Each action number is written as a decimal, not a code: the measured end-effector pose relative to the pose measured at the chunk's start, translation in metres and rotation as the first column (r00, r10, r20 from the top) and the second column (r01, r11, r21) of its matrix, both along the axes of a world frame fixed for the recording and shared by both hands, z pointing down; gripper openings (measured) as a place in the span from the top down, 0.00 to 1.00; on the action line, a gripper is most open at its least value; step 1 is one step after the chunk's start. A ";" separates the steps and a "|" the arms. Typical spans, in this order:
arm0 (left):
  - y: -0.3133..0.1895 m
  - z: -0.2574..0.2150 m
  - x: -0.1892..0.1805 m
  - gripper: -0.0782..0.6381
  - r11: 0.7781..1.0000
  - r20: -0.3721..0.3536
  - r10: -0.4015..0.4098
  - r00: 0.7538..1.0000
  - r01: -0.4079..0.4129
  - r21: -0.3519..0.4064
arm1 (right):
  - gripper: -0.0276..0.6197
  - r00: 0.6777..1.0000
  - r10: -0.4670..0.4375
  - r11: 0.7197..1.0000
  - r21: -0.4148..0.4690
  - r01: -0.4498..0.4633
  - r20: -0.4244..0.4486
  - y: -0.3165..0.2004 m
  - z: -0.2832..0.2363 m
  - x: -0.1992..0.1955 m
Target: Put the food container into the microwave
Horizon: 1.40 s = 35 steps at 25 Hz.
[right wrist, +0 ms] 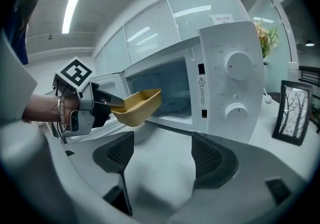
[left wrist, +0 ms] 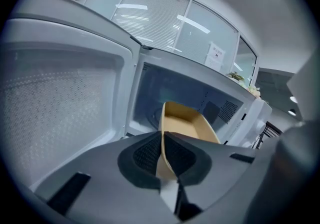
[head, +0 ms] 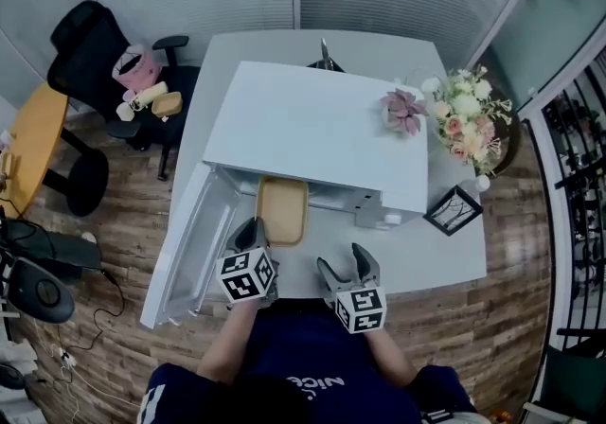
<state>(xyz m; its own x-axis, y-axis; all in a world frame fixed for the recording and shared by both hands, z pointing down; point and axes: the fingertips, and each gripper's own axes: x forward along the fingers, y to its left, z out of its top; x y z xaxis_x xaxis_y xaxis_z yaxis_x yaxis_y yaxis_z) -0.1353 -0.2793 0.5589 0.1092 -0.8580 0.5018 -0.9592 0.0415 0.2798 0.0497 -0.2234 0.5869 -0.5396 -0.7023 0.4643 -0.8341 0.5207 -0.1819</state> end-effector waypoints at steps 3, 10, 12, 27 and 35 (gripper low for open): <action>-0.015 0.001 0.003 0.87 1.000 -0.006 0.019 1.000 -0.019 0.000 | 0.41 1.000 0.010 1.000 0.010 -0.010 -0.004 -0.001 -0.002 -0.003; -0.040 0.007 0.009 0.87 0.999 -0.017 0.039 0.999 -0.039 0.000 | 0.42 0.998 0.050 0.998 0.042 -0.049 -0.026 -0.007 -0.007 -0.003; -0.046 0.008 0.009 0.87 0.999 -0.020 0.035 0.999 -0.035 -0.001 | 0.42 0.997 0.063 0.997 0.044 -0.062 -0.032 -0.008 -0.007 -0.001; -0.107 0.011 0.007 0.87 0.995 0.004 0.074 0.997 -0.075 0.070 | 0.42 0.986 0.150 0.988 0.034 -0.148 -0.070 -0.008 -0.008 0.020; -0.128 0.016 0.014 0.87 0.988 0.029 0.103 0.994 -0.106 0.113 | 0.42 0.982 0.154 0.988 0.037 -0.151 -0.110 -0.008 -0.005 0.032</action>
